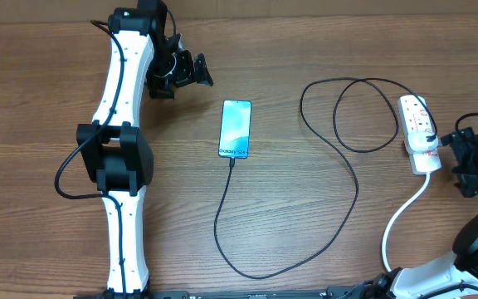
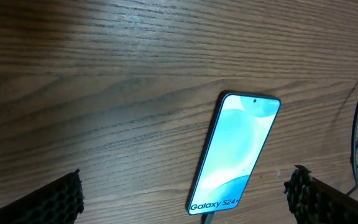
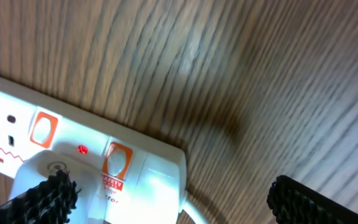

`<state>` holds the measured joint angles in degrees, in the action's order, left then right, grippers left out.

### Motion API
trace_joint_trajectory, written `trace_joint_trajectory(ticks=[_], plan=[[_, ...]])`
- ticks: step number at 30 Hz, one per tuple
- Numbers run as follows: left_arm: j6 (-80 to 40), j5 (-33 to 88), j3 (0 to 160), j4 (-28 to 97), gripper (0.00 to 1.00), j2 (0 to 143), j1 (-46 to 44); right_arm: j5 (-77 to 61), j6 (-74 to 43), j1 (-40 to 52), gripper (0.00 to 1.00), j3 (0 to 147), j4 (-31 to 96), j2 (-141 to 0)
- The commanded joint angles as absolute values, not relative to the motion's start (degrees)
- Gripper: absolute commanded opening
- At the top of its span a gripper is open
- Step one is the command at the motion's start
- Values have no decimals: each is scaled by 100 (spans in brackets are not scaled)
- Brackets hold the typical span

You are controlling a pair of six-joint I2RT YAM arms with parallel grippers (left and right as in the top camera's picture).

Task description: Plug charger to phone and switch on socket

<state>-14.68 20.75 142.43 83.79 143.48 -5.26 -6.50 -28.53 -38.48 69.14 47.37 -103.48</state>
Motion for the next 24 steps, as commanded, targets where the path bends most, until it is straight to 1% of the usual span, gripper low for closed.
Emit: trace_joint_trajectory(ticks=[1, 17, 24], plan=[[-1435, 2034, 14254, 8372, 99, 14239, -569, -871, -2799, -3822, 100, 6720, 4650, -10363], [-1435, 2034, 14254, 8374, 100, 14239, -569, -652, -2801, -3822, 100, 6543, 4550, -10363], [-1435, 2034, 14254, 8372, 100, 14239, -569, -648, -2801, -3822, 100, 6322, 4307, -10363]])
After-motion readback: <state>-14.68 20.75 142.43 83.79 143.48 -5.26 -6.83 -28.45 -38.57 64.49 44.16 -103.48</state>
